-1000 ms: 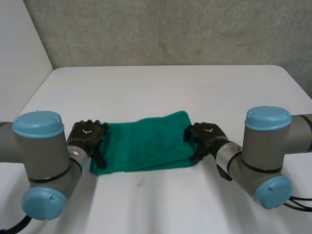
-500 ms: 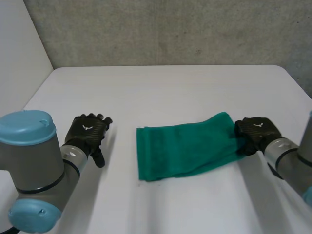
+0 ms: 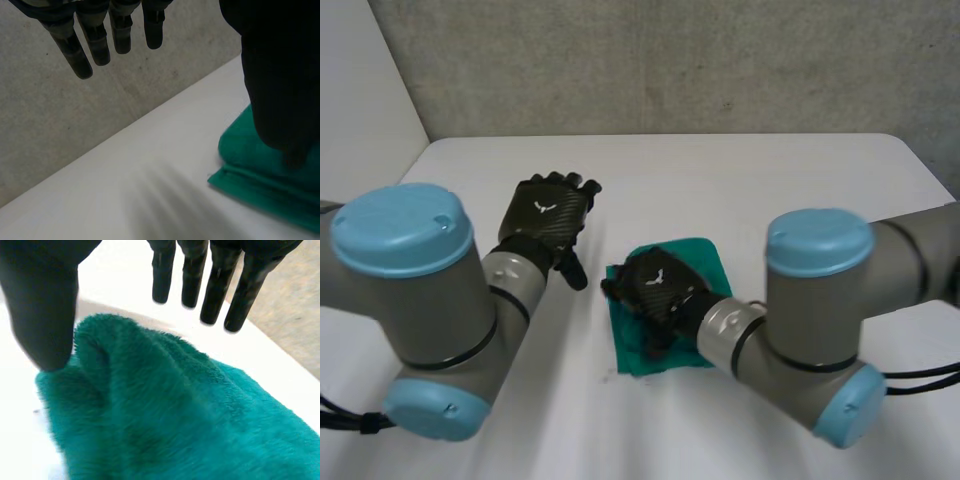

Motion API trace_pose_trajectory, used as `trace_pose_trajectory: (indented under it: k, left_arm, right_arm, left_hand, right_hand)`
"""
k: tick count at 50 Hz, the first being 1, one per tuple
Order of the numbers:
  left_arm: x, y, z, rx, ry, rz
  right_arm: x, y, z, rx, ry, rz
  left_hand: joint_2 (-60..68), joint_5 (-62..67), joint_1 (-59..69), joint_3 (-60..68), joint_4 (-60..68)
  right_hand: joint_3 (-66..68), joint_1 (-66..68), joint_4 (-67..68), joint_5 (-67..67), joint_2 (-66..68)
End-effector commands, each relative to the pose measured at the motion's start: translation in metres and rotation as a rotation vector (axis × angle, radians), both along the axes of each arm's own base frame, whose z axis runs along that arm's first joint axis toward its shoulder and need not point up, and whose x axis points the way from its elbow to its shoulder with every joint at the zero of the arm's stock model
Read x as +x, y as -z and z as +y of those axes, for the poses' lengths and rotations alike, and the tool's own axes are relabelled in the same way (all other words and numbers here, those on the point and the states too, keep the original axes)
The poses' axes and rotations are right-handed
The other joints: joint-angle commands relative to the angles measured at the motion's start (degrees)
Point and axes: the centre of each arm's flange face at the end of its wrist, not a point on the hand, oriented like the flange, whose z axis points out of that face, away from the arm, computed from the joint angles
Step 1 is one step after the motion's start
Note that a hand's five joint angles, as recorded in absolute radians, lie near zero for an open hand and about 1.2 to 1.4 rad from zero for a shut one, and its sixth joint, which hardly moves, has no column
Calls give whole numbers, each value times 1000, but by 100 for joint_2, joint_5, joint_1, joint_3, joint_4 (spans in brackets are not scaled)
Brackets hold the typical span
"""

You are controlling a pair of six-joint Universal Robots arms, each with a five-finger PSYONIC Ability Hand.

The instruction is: Fold the towel.

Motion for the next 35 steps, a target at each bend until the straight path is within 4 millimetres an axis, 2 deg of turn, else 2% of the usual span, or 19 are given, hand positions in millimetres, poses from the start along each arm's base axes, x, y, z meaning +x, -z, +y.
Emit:
trace_pose_trajectory:
  k: [1,2,6,14,17,18,19,23,24,28,33,35]
  left_arm:
    - [-17,4,-12,16,-2,65]
    - [-20,4,-12,17,3,72]
    - [-35,5,-12,20,31,108]
    - [-67,20,-7,58,97,171]
    - [-78,31,-7,71,133,167]
    - [-86,42,-10,85,165,161]
    - [-86,42,-10,85,165,161]
    - [-93,68,-16,126,172,127]
    - [-92,72,-16,138,170,116]
    - [-85,86,-13,197,147,62]
    - [-62,102,1,281,94,-64]
    - [-54,102,3,285,76,-103]
  right_arm:
    - [-11,-5,-16,-20,170,10]
    - [-23,-22,-24,-41,257,-32]
    - [-50,-46,-37,-11,364,-127]
    - [-84,-54,-60,120,498,-244]
    - [-98,-51,-71,126,544,-237]
    - [-103,-51,-76,124,562,-237]
    - [-105,-51,-78,124,568,-238]
    - [-106,-48,-84,128,573,-234]
    - [-104,-39,-86,148,572,-222]
    - [-99,-25,-95,181,560,-203]
    - [-80,-12,-86,291,480,-150]
    - [-73,-6,-83,321,457,-132]
  left_hand:
    - [-133,-203,-100,-189,-131]
    - [-133,-203,-100,-189,-131]
    - [-66,-136,-33,-122,-64]
    - [85,16,118,29,87]
    - [136,67,169,80,138]
    - [169,100,203,114,171]
    - [169,100,203,114,171]
    - [355,285,388,299,356]
    - [355,285,388,299,356]
    - [321,252,354,266,323]
    - [103,33,136,47,104]
    - [35,-34,69,-20,37]
  right_hand:
    - [-1389,-944,-1402,-1409,-1342]
    - [-1389,-944,-1402,-1409,-1342]
    - [-1389,-944,-1402,-1409,-1342]
    - [-1389,-944,-1402,-1409,-1342]
    - [-1389,-944,-1402,-1409,-1342]
    - [-1389,-944,-1402,-1409,-1342]
    - [-1389,-944,-1402,-1409,-1342]
    - [-1389,-944,-1402,-1409,-1342]
    - [-1389,-944,-1402,-1409,-1342]
    - [-1389,-944,-1402,-1409,-1342]
    - [-1389,-944,-1402,-1409,-1342]
    - [-1389,-944,-1402,-1409,-1342]
